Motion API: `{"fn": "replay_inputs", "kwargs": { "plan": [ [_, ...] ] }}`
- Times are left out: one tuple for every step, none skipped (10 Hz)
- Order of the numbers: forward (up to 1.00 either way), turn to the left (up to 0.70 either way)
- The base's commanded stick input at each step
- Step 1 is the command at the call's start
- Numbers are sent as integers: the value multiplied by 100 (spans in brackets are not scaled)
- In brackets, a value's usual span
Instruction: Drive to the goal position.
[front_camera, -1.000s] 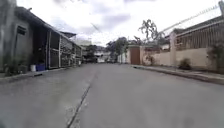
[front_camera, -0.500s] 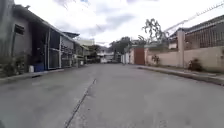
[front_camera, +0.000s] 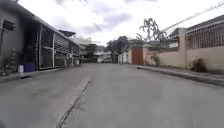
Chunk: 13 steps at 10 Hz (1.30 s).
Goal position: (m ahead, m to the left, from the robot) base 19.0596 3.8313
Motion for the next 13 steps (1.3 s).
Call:
{"fn": "replay_inputs", "kwargs": {
  "plan": [
    [100, -17],
    [100, -17],
    [100, -17],
    [100, -17],
    [100, -17],
    [100, -17],
    [100, -17],
    [100, -17],
    [100, -17],
    [100, -17],
    [100, -17],
    [100, -17],
    [100, -17]
  ]
}}
